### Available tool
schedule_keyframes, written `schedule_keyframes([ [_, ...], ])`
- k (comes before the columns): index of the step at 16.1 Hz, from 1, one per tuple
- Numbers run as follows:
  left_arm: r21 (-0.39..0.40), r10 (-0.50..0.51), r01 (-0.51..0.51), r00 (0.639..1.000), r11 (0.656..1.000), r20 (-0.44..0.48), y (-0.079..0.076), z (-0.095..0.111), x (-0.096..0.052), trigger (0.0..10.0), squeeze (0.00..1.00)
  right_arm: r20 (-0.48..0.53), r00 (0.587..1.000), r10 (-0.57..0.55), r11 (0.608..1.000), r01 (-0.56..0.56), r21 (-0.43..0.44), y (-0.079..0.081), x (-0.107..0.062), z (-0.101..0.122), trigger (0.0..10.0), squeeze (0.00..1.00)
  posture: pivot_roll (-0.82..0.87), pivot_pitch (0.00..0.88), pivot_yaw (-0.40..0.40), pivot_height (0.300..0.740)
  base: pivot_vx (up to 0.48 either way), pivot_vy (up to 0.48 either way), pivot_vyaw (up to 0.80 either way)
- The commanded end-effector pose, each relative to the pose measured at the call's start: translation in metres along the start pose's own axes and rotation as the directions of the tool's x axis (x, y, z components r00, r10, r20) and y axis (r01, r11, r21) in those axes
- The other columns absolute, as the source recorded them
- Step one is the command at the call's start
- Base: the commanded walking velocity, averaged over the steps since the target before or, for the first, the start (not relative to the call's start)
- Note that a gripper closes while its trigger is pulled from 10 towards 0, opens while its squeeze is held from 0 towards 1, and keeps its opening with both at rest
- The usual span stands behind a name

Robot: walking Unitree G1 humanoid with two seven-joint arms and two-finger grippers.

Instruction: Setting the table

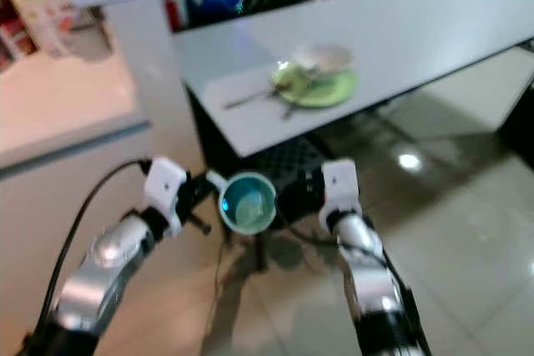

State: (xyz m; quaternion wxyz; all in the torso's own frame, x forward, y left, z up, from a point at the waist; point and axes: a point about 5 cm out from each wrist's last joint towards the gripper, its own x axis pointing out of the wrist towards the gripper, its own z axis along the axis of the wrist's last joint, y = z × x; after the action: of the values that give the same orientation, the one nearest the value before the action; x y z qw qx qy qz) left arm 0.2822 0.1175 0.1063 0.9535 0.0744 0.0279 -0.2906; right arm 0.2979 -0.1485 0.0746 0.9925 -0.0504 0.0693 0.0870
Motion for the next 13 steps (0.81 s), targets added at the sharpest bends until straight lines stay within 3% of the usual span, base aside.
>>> schedule_keyframes([
  [1,0.032,0.042,-0.042,0.999,0.999,-0.015,0.008,-0.001,0.000,0.0,0.00,0.015,0.999,0.030,0.999,-0.030,-0.009,0.008,0.001,0.003,10.0,0.00,-0.02,0.000,0.089,0.740,0.349,-0.326,0.00],
  [7,0.072,0.128,-0.124,0.990,0.990,-0.060,0.010,-0.003,0.010,0.0,0.00,0.013,0.999,0.045,0.999,-0.045,-0.009,0.011,-0.002,0.001,10.0,0.00,-0.03,0.000,0.101,0.740,0.377,-0.289,0.00],
  [13,0.131,0.131,-0.120,0.988,0.984,-0.077,0.007,-0.004,0.017,0.0,0.00,0.016,0.998,0.056,0.998,-0.056,-0.011,0.011,-0.003,0.001,10.0,0.00,-0.04,0.000,0.105,0.740,0.425,-0.081,0.71],
])
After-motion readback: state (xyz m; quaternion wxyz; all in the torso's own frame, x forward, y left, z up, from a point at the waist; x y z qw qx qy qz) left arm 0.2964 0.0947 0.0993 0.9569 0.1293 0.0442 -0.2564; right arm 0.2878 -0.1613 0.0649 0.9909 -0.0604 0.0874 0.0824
